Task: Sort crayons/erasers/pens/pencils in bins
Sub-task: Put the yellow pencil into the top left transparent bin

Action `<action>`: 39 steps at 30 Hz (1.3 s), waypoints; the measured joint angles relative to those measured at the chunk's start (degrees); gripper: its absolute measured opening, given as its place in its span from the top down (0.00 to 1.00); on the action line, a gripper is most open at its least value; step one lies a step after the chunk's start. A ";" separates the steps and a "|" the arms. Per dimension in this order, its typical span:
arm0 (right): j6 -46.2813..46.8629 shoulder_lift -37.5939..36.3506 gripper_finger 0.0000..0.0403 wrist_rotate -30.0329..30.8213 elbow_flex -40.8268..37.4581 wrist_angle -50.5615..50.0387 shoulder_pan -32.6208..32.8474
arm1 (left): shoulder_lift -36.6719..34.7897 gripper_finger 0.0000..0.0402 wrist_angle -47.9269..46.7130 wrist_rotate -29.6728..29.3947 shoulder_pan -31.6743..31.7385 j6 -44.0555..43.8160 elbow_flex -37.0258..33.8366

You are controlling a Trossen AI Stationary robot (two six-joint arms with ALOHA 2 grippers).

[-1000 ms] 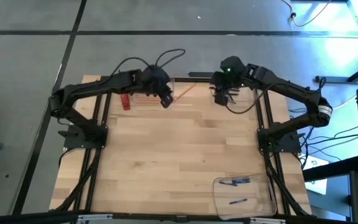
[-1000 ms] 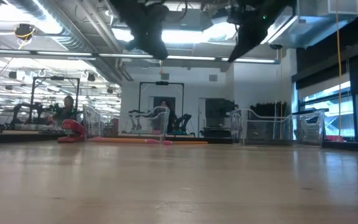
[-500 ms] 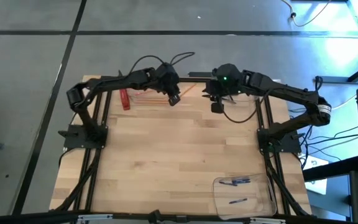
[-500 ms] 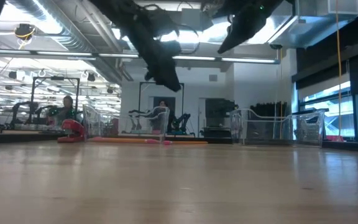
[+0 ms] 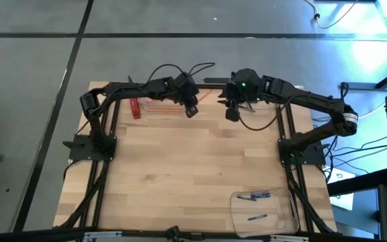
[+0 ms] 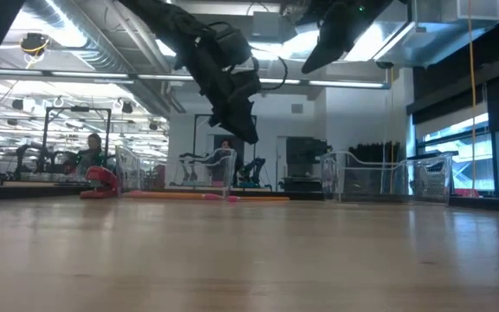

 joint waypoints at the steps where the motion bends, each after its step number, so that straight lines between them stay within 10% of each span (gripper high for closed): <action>1: 0.29 0.00 0.77 0.00 0.00 0.00 0.00 | 0.00 0.80 0.50 0.00 -0.08 1.07 0.00; 25: 2.73 -0.02 0.77 0.02 -0.02 -0.17 -0.02 | 0.70 0.78 -21.84 -1.62 2.37 1.28 26.41; 39: 2.40 -0.04 0.77 -1.60 0.28 -2.65 0.00 | 6.33 0.79 -27.33 3.73 2.29 0.11 27.15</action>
